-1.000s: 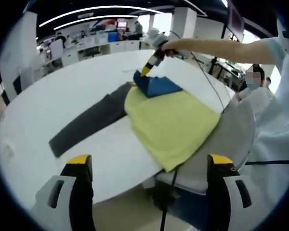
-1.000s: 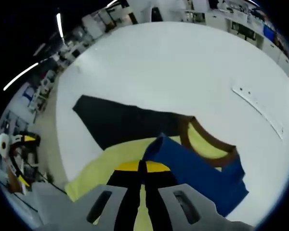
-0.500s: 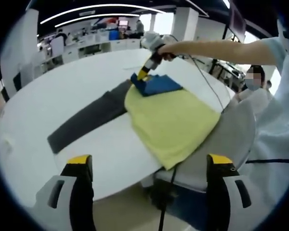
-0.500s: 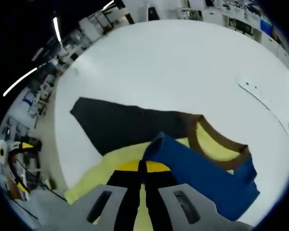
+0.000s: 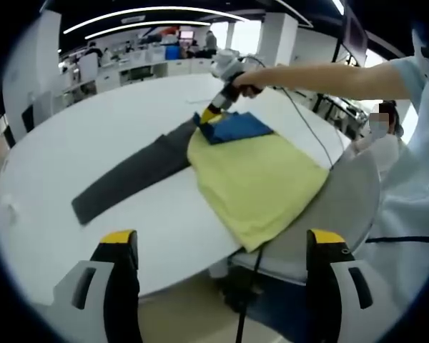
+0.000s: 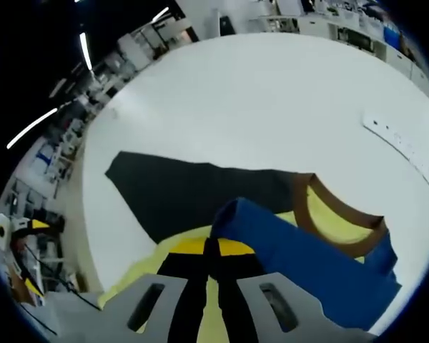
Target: Fold the garment on the visible template until the final outline fits inside the template.
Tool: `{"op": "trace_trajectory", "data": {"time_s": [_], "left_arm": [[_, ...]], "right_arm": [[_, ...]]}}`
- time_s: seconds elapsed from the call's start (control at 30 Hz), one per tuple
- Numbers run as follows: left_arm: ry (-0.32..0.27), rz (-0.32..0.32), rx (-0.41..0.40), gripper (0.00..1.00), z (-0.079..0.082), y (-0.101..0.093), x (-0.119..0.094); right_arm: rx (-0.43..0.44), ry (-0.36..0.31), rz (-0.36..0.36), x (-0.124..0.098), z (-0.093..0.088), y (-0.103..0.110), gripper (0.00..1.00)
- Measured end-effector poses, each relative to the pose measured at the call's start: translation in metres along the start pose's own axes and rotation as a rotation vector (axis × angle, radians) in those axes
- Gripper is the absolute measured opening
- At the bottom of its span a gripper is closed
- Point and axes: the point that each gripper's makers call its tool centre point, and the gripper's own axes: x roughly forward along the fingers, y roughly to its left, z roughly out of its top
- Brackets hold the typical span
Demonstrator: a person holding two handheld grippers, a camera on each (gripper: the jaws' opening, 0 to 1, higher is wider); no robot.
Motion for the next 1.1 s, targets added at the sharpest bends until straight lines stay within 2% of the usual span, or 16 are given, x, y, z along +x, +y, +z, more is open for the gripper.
{"op": "trace_trajectory", "data": {"time_s": [0.3,0.67,0.87,1.1], "left_arm": [[-0.004,0.006,-0.005,0.95,0.000,0.002,-0.001],[-0.014,0.006,0.006,0.94,0.005,0.001,-0.002],[-0.012,0.004,0.012,0.94,0.005,-0.001,-0.002],[-0.016,0.006,0.020,0.94,0.008,-0.002,-0.002]], "right_arm": [[-0.010,0.004,0.008,0.003,-0.003,0.005,0.05],[-0.047,-0.005,-0.012,-0.004,-0.010,0.006,0.12],[-0.071,-0.023,-0.007,-0.006,-0.006,0.008,0.19],[-0.103,-0.034,-0.022,-0.009,-0.010,0.011,0.28]]}}
